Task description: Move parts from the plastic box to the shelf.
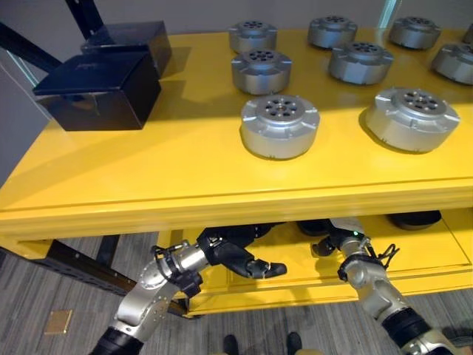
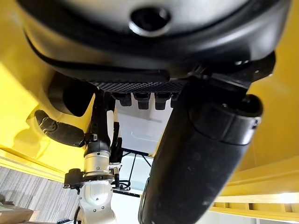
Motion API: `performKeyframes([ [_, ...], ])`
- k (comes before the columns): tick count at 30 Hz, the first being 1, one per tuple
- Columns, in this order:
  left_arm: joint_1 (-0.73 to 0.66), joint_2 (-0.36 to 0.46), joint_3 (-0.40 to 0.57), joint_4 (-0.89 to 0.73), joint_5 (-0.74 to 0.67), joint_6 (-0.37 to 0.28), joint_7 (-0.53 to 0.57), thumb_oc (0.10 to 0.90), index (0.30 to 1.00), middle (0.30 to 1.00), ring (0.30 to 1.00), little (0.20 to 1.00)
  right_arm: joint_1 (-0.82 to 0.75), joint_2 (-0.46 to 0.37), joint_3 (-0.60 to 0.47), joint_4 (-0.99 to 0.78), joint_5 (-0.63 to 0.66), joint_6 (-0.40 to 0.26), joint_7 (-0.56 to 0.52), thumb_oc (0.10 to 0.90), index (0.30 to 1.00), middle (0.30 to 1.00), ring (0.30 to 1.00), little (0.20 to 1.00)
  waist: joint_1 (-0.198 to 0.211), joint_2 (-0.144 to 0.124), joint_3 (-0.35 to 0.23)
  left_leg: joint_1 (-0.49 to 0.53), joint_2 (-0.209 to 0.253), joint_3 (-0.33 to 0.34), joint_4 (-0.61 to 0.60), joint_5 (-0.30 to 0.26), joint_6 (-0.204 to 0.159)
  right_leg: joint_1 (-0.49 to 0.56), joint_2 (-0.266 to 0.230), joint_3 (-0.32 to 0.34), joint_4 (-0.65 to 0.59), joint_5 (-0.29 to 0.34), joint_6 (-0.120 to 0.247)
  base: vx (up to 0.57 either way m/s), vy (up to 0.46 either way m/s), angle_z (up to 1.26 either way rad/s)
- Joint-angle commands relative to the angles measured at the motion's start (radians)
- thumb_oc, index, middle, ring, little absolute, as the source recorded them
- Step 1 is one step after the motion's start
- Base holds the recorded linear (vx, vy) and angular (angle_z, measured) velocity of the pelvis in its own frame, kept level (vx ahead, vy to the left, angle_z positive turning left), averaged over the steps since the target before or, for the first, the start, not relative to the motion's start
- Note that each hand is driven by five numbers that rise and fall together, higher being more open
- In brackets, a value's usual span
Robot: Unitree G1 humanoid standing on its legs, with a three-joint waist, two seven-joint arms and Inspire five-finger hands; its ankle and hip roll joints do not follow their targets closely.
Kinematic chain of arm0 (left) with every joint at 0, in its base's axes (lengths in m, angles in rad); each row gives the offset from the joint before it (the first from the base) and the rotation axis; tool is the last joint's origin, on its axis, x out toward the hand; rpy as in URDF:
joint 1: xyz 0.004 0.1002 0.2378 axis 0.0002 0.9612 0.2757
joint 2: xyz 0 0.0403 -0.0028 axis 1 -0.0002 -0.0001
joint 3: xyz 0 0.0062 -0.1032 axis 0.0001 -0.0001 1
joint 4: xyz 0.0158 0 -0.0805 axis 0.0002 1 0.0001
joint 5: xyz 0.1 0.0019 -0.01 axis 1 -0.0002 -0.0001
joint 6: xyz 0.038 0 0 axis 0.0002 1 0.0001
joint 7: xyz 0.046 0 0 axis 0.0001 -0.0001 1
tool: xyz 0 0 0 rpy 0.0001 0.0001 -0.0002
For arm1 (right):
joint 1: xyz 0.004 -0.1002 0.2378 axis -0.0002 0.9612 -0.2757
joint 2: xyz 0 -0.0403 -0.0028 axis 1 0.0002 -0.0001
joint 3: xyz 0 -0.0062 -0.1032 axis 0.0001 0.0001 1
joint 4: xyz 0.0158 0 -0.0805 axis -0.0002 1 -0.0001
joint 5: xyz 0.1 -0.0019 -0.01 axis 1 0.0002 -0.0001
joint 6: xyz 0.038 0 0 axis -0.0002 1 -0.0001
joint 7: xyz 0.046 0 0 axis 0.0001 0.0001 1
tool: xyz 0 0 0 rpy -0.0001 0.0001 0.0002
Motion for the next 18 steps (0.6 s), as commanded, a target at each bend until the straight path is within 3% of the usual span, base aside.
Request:
performKeyframes([
  [1,-0.06,-0.017,0.034,-0.1,-0.061,-0.109,-0.004,0.9,1.0,1.0,1.0,1.0,-0.069,-0.056,-0.037,-0.078,0.018,0.006,0.014,0.9,1.0,1.0,1.0,1.0,0.008,-0.021,-0.036,0.044,0.047,0.059,0.002,-0.113,0.004,-0.005,-0.047,0.004,0.097,-0.1,0.051,0.0,0.0,0.0],
  [9,-0.064,-0.022,0.037,-0.098,-0.051,-0.102,-0.013,0.9,1.0,1.0,1.0,1.0,-0.069,-0.05,-0.02,-0.058,0.038,0.066,0.173,0.9,1.0,1.0,1.0,1.0,0.01,-0.029,-0.032,0.044,0.051,0.06,0.004,-0.112,0.002,-0.002,-0.047,-0.001,0.1,-0.102,0.048,0.0,0.0,0.0],
  [18,-0.074,-0.027,0.035,-0.092,-0.055,-0.086,-0.009,0.9,1.0,1.0,1.0,1.0,-0.097,-0.061,0.017,-0.023,-0.061,0.095,0.373,0.9,1.0,1.0,1.0,1.0,0.021,-0.041,-0.033,0.041,0.055,0.057,0.006,-0.108,-0.003,0.0,-0.042,-0.01,0.102,-0.104,0.045,0.0,0.0,0.0],
])
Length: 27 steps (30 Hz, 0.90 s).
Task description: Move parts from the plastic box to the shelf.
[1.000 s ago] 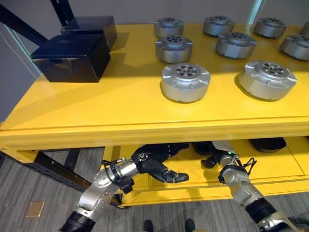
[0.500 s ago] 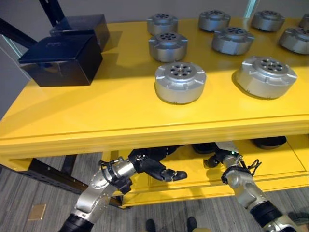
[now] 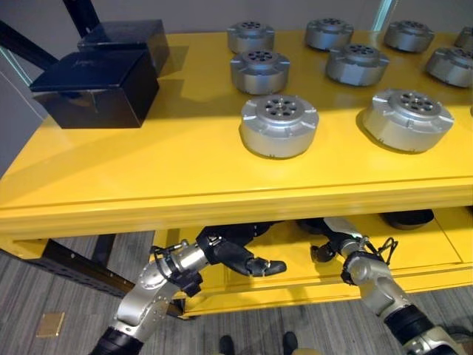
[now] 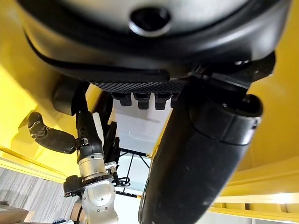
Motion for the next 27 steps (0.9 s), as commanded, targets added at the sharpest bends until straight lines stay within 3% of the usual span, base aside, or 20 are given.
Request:
performKeyframes([
  [1,-0.075,-0.027,0.034,-0.09,-0.059,-0.089,-0.01,0.9,1.0,1.0,1.0,1.0,-0.072,-0.053,0.023,-0.004,-0.07,0.018,0.072,0.9,1.0,1.0,1.0,1.0,0.02,-0.014,-0.036,0.037,0.054,0.056,0.006,-0.108,0.0,-0.004,-0.042,-0.008,0.103,-0.105,0.045,0.0,0.0,0.0],
  [6,-0.087,-0.044,0.046,-0.086,-0.096,-0.101,0.038,0.9,1.0,1.0,1.0,1.0,-0.088,-0.052,0.038,0.022,-0.085,0.031,0.096,0.9,1.0,1.0,1.0,1.0,0.031,-0.022,-0.033,0.032,0.052,0.049,0.01,-0.108,0.0,-0.002,-0.044,-0.014,0.103,-0.104,0.044,-0.01,-0.014,0.01],
  [14,-0.088,-0.057,0.063,-0.083,-0.073,-0.088,0.008,0.9,1.0,1.0,1.0,1.0,-0.115,-0.042,0.054,0.076,-0.136,0.071,0.198,0.9,1.0,1.0,1.0,1.0,0.042,-0.03,-0.039,0.036,0.055,0.052,0.005,-0.108,-0.005,0.005,-0.048,-0.021,0.078,-0.087,0.051,0.0,-0.004,0.0],
  [27,-0.091,-0.053,0.06,-0.087,-0.06,-0.091,0.018,0.9,1.0,1.0,1.0,1.0,-0.073,-0.057,0.059,-0.017,-0.197,0.104,0.377,0.9,1.0,1.0,1.0,1.0,0.03,-0.042,-0.027,0.032,0.064,0.059,0.017,-0.106,-0.004,-0.003,-0.041,-0.011,0.111,-0.104,0.045,0.0,0.0,0.0],
])
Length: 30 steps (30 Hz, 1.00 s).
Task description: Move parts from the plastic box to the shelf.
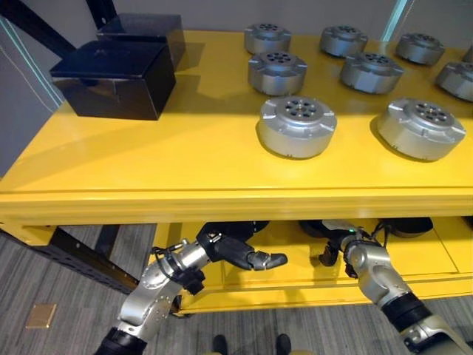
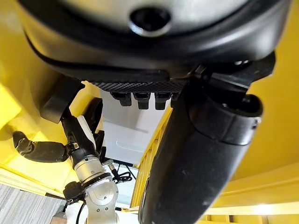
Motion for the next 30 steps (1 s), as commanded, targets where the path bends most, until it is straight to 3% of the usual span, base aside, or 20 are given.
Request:
performKeyframes([
  [1,-0.091,-0.024,0.051,-0.088,-0.051,-0.091,-0.023,0.9,1.0,1.0,1.0,1.0,-0.005,-0.057,0.048,-0.015,-0.02,0.028,0.08,0.9,1.0,1.0,1.0,1.0,0.003,-0.002,-0.024,0.03,0.064,0.062,0.017,-0.109,-0.002,-0.008,-0.041,-0.008,0.111,-0.105,0.046,0.0,0.0,0.0],
  [17,-0.07,-0.017,0.076,-0.103,-0.041,-0.101,-0.005,0.9,1.0,1.0,1.0,1.0,0.074,-0.102,-0.026,-0.201,-0.036,0.009,0.132,0.9,1.0,1.0,1.0,1.0,-0.024,-0.003,-0.019,0.03,0.063,0.075,0.02,-0.113,0.003,-0.017,-0.04,0.012,0.125,-0.109,0.05,0.0,0.001,0.0],
  [21,-0.06,-0.016,0.075,-0.102,-0.041,-0.113,-0.01,0.9,1.0,1.0,1.0,1.0,0.084,-0.097,-0.049,-0.213,-0.032,0.022,-0.013,0.9,1.0,1.0,1.0,1.0,-0.03,0.002,-0.02,0.035,0.061,0.079,0.017,-0.115,0.005,-0.018,-0.04,0.018,0.124,-0.108,0.051,0.0,0.015,-0.07],
  [23,-0.051,-0.014,0.072,-0.106,-0.045,-0.119,-0.008,0.9,1.0,1.0,1.0,1.0,0.086,-0.093,-0.07,-0.204,0.003,-0.02,-0.211,0.9,1.0,1.0,1.0,1.0,-0.032,0.007,-0.022,0.036,0.061,0.082,0.017,-0.117,0.006,-0.018,-0.04,0.02,0.121,-0.108,0.052,0.0,0.013,-0.05],
  [27,-0.039,-0.013,0.07,-0.108,-0.056,-0.134,-0.006,0.9,1.0,1.0,1.0,1.0,0.08,-0.081,-0.109,-0.201,0.057,-0.13,-0.457,0.9,1.0,1.0,1.0,1.0,-0.034,0.021,-0.026,0.035,0.06,0.082,0.017,-0.121,0.007,-0.018,-0.041,0.021,0.117,-0.111,0.053,0.0,0.031,-0.06],
  [30,-0.032,-0.014,0.073,-0.109,-0.061,-0.136,-0.012,0.9,1.0,1.0,1.0,1.0,0.083,-0.075,-0.116,-0.191,0.077,-0.178,-0.544,0.9,1.0,1.0,1.0,1.0,-0.033,0.027,-0.028,0.035,0.059,0.082,0.016,-0.122,0.006,-0.019,-0.041,0.022,0.116,-0.112,0.053,0.0,0.026,-0.05],
])
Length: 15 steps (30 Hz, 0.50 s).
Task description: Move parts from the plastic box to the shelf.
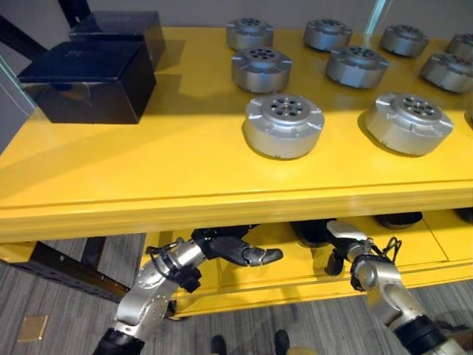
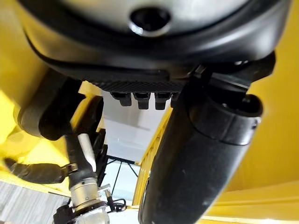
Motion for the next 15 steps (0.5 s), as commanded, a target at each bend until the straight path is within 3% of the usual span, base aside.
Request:
performKeyframes([
  [1,-0.039,-0.012,0.038,-0.105,-0.068,-0.133,-0.021,0.9,1.0,1.0,1.0,1.0,-0.092,-0.03,-0.058,-0.023,0.033,-0.11,-0.235,0.9,1.0,1.0,1.0,1.0,0.004,0.016,-0.046,0.027,0.059,0.054,0.016,-0.107,-0.002,-0.01,-0.039,-0.006,0.114,-0.112,0.052,0.0,0.0,0.0],
  [8,-0.032,0.001,0.022,-0.1,-0.096,-0.143,-0.036,0.9,1.0,1.0,1.0,1.0,-0.119,-0.024,-0.054,0.011,0.087,-0.219,-0.372,0.9,1.0,1.0,1.0,1.0,0.011,0.035,-0.056,0.032,0.057,0.041,0.011,-0.107,-0.005,-0.003,-0.044,-0.015,0.108,-0.117,0.05,0.0,0.009,0.0],
  [15,-0.041,0.006,0.007,-0.101,-0.104,-0.146,-0.024,0.9,1.0,1.0,1.0,1.0,-0.138,-0.031,-0.042,-0.006,0.085,-0.282,-0.399,0.9,1.0,1.0,1.0,1.0,0.013,0.043,-0.058,0.028,0.055,0.032,0.012,-0.109,-0.006,-0.004,-0.047,-0.018,0.112,-0.121,0.049,0.0,0.0,0.0],
])
